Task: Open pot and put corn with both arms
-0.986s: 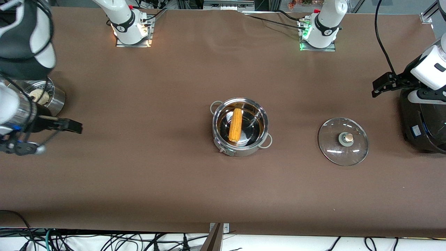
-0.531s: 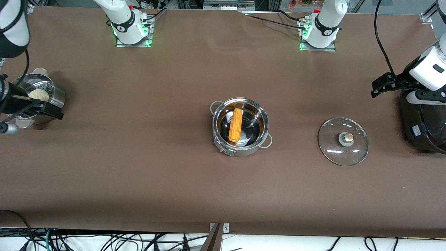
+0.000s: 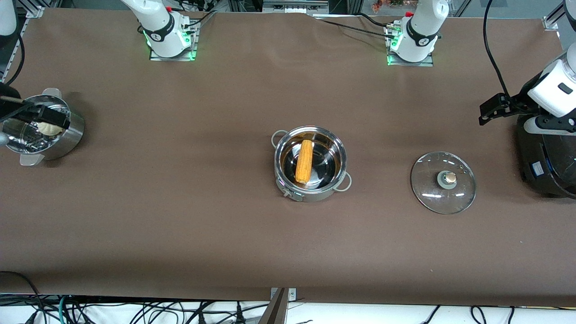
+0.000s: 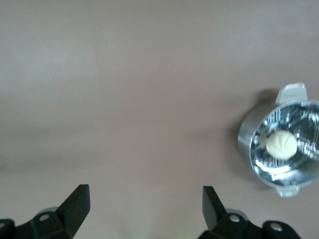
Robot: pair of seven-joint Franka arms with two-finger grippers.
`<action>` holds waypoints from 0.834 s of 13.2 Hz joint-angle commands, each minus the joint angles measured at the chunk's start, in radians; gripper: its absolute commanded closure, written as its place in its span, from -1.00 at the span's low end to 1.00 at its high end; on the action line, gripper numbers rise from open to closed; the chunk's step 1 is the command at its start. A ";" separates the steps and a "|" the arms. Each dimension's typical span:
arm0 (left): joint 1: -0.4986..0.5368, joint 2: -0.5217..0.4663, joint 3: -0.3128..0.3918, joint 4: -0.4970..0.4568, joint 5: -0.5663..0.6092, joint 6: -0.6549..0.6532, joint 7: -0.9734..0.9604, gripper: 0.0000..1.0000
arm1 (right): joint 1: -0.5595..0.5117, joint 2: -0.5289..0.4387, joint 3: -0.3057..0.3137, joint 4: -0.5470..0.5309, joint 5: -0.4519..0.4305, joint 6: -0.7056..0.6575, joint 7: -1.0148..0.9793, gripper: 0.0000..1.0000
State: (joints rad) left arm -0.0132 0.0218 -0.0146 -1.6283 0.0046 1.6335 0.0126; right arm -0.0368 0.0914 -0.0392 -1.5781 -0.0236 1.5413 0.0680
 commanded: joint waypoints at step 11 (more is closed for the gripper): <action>-0.008 0.015 -0.001 0.035 0.018 -0.027 -0.003 -1.00 | 0.000 -0.079 0.024 -0.039 0.054 0.002 -0.128 -1.00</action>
State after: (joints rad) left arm -0.0138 0.0219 -0.0147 -1.6277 0.0046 1.6309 0.0126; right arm -0.0329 0.0425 -0.0146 -1.5861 0.0403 1.5319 -0.0415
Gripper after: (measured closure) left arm 0.000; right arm 0.000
